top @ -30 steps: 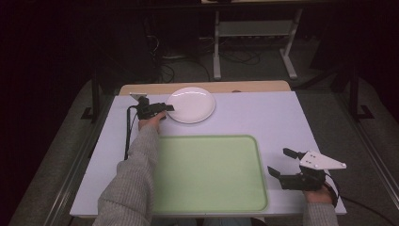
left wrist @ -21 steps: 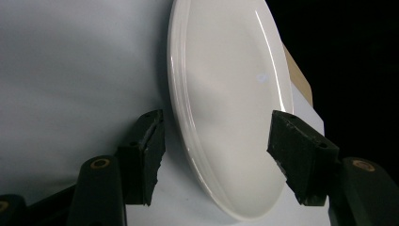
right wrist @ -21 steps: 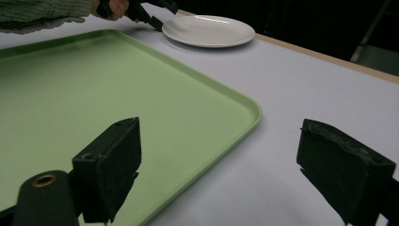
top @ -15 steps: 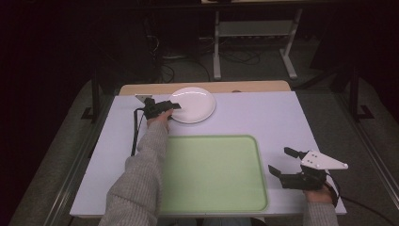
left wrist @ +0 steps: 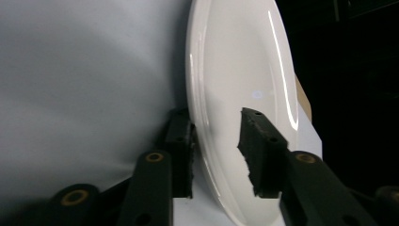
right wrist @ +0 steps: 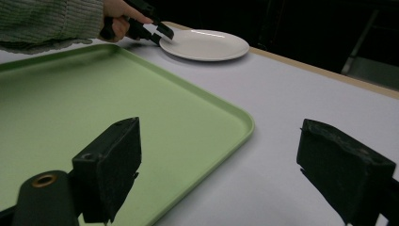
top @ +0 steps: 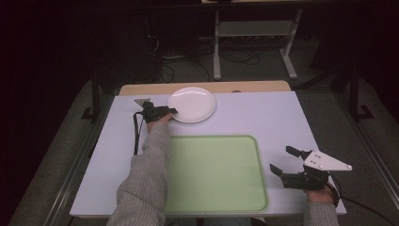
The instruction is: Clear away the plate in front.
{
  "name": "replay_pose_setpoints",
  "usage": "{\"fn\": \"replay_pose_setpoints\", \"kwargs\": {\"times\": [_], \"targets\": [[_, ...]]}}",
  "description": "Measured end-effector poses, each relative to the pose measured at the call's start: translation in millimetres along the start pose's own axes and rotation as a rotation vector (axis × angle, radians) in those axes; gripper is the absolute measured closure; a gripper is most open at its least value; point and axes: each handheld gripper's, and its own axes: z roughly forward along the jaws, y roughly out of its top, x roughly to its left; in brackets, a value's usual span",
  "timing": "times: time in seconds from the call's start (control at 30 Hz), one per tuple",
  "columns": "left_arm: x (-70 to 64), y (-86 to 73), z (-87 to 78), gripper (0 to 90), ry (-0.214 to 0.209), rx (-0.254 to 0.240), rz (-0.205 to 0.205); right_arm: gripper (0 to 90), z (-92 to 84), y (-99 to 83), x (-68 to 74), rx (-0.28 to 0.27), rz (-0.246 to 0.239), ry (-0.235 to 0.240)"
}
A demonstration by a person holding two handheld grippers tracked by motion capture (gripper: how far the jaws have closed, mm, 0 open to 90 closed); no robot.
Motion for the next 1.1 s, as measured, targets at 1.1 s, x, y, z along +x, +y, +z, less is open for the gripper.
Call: {"fn": "replay_pose_setpoints", "kwargs": {"times": [1.1], "targets": [[6.1, -0.3, -4.7, 87.3, -0.12, -0.063, -0.033, 13.3, -3.5, -1.8, -2.4, -0.015, 0.012, -0.015]]}}
